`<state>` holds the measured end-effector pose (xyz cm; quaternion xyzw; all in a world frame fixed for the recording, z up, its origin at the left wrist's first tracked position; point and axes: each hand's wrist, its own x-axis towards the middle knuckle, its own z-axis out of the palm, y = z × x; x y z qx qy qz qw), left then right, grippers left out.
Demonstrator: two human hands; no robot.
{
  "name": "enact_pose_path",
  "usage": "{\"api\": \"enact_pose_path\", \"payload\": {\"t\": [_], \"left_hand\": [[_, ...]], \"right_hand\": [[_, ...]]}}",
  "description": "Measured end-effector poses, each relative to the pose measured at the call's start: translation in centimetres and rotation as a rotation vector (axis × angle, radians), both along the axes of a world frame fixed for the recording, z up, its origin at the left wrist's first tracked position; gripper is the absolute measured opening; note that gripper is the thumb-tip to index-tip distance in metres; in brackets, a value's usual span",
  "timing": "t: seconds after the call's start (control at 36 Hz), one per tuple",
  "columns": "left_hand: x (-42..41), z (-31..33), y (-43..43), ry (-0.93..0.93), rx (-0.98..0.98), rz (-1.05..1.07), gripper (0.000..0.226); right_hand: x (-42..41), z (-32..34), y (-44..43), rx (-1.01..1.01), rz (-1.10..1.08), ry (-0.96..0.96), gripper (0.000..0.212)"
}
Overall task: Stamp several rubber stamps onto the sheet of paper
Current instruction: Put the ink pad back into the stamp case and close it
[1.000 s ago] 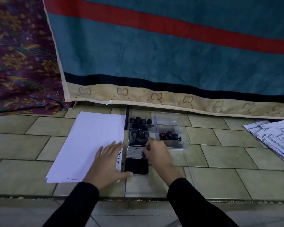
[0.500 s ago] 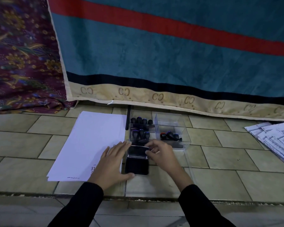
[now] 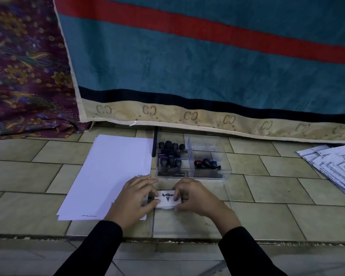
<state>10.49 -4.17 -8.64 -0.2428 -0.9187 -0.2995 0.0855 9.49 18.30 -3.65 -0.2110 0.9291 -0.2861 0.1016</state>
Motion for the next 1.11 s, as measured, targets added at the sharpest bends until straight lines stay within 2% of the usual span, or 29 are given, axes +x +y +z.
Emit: {"api": "enact_pose_path", "payload": {"t": [0.11, 0.19, 0.31, 0.42, 0.5, 0.56, 0.64, 0.75, 0.86, 0.94, 1.11], "left_hand": [[-0.2, -0.3, 0.0, -0.038, -0.001, 0.023, 0.022], [-0.5, -0.2, 0.0, -0.073, -0.004, 0.033, 0.029], [-1.2, 0.1, -0.2, -0.15, -0.009, 0.032, 0.038], [-1.8, 0.7, -0.1, -0.219, 0.041, 0.021, 0.04], [-2.1, 1.0, 0.2, -0.276, 0.245, 0.075, 0.03], [-2.3, 1.2, 0.6, -0.248, 0.316, 0.142, 0.026], [-2.6, 1.4, 1.4, -0.132, 0.291, 0.248, 0.025], [-3.0, 0.9, 2.1, -0.09, 0.241, 0.363, 0.03], [-3.1, 0.0, 2.5, -0.106, 0.173, 0.405, 0.03], [-2.9, -0.8, 2.7, -0.125, 0.087, 0.418, 0.03], [-2.9, -1.3, 2.7, -0.123, 0.025, 0.421, 0.026]], "right_hand": [[0.3, -0.4, -0.6, 0.028, -0.023, 0.038, 0.024], [0.8, -0.7, -1.3, 0.054, -0.023, 0.07, 0.04], [1.2, -0.9, -2.3, 0.206, 0.035, 0.136, 0.059], [1.5, -0.6, -3.4, 0.346, 0.047, 0.172, 0.06], [1.5, -0.3, -4.0, 0.431, 0.063, 0.189, 0.055], [1.4, -0.1, -4.4, 0.485, 0.086, 0.206, 0.053], [1.4, 0.0, -4.6, 0.538, 0.129, 0.239, 0.05], [1.1, 0.6, -3.6, 0.457, 0.126, 0.199, 0.053], [-0.3, 2.9, -1.0, 0.232, -0.012, 0.15, 0.052], [-2.8, 5.3, 1.6, 0.125, -0.132, 0.203, 0.054], [-9.7, 7.3, 6.5, 0.175, -0.307, 0.302, 0.055]]}}
